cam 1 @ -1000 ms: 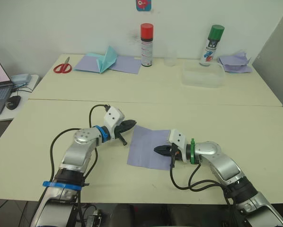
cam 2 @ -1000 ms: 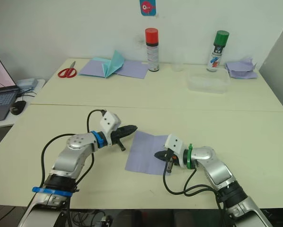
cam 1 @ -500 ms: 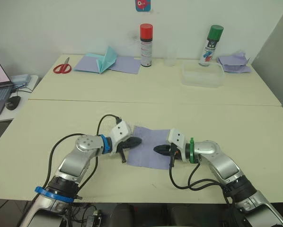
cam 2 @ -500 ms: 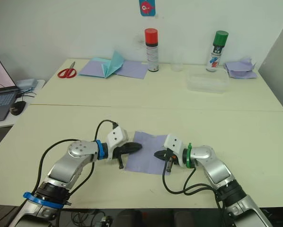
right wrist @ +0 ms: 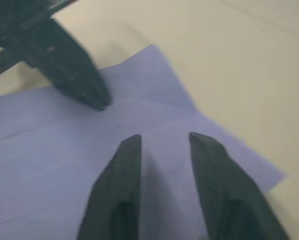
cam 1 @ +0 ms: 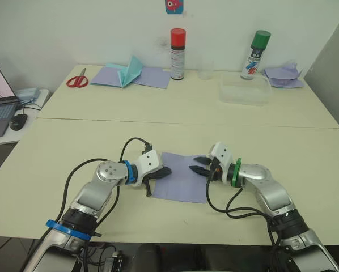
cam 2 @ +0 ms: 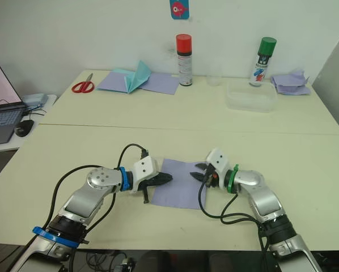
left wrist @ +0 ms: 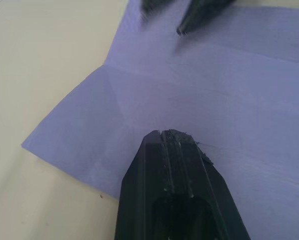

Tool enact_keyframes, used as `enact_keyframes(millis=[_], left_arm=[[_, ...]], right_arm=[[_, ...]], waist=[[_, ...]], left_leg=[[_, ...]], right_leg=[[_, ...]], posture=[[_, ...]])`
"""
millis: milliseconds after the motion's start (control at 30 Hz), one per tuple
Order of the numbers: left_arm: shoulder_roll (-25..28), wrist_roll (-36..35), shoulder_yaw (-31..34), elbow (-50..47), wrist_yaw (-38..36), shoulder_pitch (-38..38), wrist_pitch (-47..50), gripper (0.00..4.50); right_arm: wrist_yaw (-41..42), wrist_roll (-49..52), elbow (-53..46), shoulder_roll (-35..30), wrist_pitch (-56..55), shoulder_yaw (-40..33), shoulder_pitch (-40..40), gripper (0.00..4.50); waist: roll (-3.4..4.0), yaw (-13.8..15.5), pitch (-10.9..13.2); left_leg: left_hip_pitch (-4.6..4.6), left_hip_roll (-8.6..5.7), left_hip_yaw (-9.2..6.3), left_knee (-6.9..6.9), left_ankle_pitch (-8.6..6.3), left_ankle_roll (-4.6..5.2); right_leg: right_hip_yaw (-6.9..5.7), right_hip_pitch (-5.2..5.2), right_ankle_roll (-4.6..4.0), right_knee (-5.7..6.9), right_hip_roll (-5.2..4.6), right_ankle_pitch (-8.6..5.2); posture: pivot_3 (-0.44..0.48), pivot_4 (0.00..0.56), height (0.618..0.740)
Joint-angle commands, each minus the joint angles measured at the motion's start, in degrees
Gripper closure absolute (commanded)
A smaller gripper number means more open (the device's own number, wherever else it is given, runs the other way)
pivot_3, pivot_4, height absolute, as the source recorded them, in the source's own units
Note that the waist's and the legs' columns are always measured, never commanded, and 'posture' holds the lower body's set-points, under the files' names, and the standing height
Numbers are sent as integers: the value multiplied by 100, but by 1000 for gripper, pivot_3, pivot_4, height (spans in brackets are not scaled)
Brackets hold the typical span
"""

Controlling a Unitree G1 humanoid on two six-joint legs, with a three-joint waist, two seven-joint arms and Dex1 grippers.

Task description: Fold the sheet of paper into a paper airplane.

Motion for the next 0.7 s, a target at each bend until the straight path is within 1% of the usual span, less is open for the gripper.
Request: enact_keyframes(millis=[33,133,400,500,567,633,700], left_arm=[[-12,269,-175,285,31,51,68,4500],[-1,248,-173,282,-2,64,80,4500],[-24,230,-188,200,-1,102,142,4500],[-23,238,-177,225,3,86,118,4500],[-31,228,-157,230,19,80,109,4500],[-33,229,-154,226,23,83,105,4500],[-33,231,-154,223,22,84,104,4500]], right_arm=[[-245,-90,-78,-47,-192,-250,-77,2575],[-409,-82,-117,-51,-68,-378,-101,2575],[-371,343,-385,113,980,-416,-47,2575],[-382,440,-489,160,1163,-432,-50,2575],[-359,509,-526,170,1226,-428,-45,2928],[-356,532,-550,167,1251,-414,-43,3482],[-367,484,-545,146,1181,-370,-56,4141]], waist=[[0,-4,0],[0,-4,0],[1,-5,-1],[1,-5,0],[1,-4,0],[1,-5,0],[1,-5,-1]], left_leg=[[0,1,0,0,0,0],[0,1,0,0,0,0],[0,1,0,0,0,0],[0,1,0,0,0,0],[0,1,0,0,0,0],[0,0,0,0,0,0],[0,0,0,0,0,0]], right_leg=[[0,0,0,0,0,0],[0,0,2,1,0,-1],[2,0,-10,2,0,6],[1,0,-13,2,0,8],[0,0,-7,1,0,4],[-1,0,0,1,0,0],[-1,0,0,1,0,0]], posture=[[0,150,740],[0,150,740],[0,150,740],[0,150,740],[0,150,740],[0,150,740],[0,150,740]])
